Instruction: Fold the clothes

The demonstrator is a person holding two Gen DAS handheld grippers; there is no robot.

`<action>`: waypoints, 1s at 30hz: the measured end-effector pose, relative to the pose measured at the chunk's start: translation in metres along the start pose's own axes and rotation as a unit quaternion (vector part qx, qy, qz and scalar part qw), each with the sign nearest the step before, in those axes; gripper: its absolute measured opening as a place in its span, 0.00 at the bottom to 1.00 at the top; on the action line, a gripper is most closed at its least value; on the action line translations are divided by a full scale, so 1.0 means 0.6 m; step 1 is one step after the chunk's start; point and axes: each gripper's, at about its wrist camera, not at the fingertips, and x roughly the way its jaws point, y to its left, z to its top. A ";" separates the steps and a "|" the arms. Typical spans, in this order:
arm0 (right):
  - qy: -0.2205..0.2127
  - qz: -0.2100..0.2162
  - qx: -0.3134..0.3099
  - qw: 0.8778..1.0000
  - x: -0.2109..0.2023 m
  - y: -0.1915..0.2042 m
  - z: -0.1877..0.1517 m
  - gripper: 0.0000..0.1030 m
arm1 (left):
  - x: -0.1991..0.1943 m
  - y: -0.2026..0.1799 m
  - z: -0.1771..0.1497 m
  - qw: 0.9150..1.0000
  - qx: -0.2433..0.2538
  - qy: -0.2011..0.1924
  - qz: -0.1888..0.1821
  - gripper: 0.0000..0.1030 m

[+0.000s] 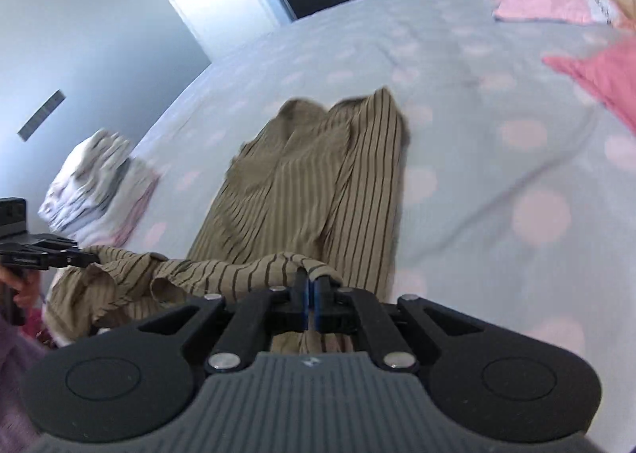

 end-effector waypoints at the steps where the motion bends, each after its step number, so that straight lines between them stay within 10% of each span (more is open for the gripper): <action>1: -0.002 -0.006 -0.001 1.000 0.015 -0.002 0.012 0.03 | 0.008 0.010 0.012 1.000 -0.003 -0.002 0.008 0.02; 10: -0.017 -0.057 -0.012 0.998 0.147 -0.018 0.117 0.03 | 0.098 0.126 0.065 0.996 -0.046 0.007 0.081 0.02; 24: 0.055 -0.128 0.004 0.990 0.253 -0.050 0.115 0.09 | 0.202 0.169 0.055 0.988 -0.048 0.046 0.137 0.03; 27: 0.047 -0.150 -0.003 0.988 0.236 -0.042 0.117 0.34 | 0.187 0.156 0.056 0.988 -0.042 0.043 0.143 0.18; 30: 0.030 -0.173 -0.010 0.984 0.210 -0.034 0.117 0.34 | 0.162 0.134 0.053 0.985 -0.031 0.026 0.166 0.37</action>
